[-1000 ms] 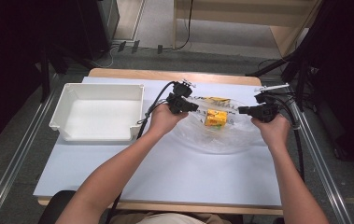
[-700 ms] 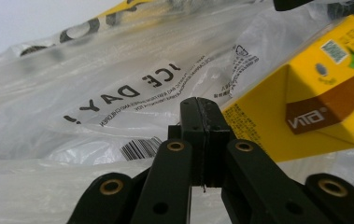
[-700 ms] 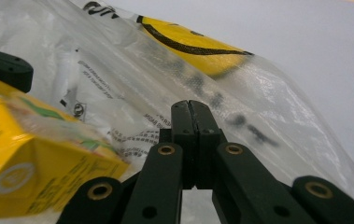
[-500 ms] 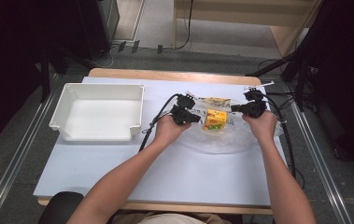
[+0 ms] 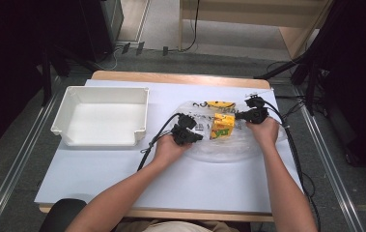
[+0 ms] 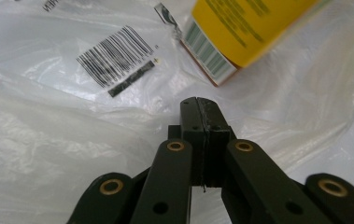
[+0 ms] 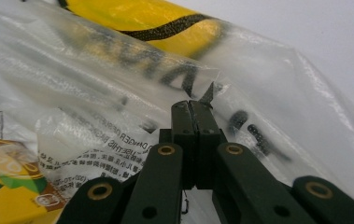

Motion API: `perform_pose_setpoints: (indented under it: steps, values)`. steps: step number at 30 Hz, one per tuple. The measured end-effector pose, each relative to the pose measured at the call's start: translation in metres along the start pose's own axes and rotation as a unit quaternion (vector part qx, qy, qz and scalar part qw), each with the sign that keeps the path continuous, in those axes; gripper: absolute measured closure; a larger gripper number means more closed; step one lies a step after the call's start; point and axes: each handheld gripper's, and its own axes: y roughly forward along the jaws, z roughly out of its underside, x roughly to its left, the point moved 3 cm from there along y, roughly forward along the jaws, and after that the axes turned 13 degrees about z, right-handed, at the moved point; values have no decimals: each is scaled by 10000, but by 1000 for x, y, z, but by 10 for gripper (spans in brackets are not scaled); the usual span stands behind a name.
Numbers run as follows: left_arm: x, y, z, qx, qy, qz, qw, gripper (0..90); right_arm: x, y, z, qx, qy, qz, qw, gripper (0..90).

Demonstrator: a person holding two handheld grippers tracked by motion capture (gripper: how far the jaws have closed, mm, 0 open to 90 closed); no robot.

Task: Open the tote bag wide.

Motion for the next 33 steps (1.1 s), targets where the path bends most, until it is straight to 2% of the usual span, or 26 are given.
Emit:
perform_pose_setpoints:
  steps: [2,3,6,7,12,15,18,20,23,24,25,26,28,29,32,33]
  values:
    - [-4,-2,6,23,25,55,10000,900,0,2,1,26,-17,38,10000,900]
    - [-9,-4,12,58,115,63,9999,900,-1,3,0,19,35,56,10000,900]
    - [-14,-6,17,87,179,99,9998,900,-2,3,0,6,34,112,9999,900]
    - [-18,-8,24,114,244,120,9996,900,-3,4,0,4,39,127,9999,900]
    - [-24,-14,36,105,291,172,9994,900,-6,5,-2,13,105,154,9998,900]
    - [-29,-18,44,92,386,169,9991,900,-10,5,-3,-21,112,297,9995,900]
    - [-30,-20,48,82,417,167,9990,900,-13,5,-3,-4,104,384,9992,900]
    - [-31,-21,50,108,368,208,9990,900,-18,4,-3,9,68,546,9985,900]
    - [-37,-23,55,232,442,263,9984,900,-29,4,-4,53,204,705,9973,900]
    - [-37,-23,55,232,442,263,9984,900,-29,4,-4,53,204,705,9973,900]
    - [-39,-24,57,248,393,335,9984,900,-35,4,-3,14,283,747,9968,900]
    - [-39,-24,57,248,393,335,9984,900,-35,4,-3,14,283,747,9968,900]
    - [-39,-25,58,285,395,331,9983,900,-36,4,-3,-19,454,832,9955,900]
    - [-40,-27,56,249,382,381,9982,900,-35,4,-3,-2,428,884,9952,900]
    - [-41,-29,51,191,399,406,9982,900,-31,2,-4,106,409,806,9958,900]
    - [-41,-30,47,182,418,438,9980,900,-28,-4,-4,35,435,648,9969,900]
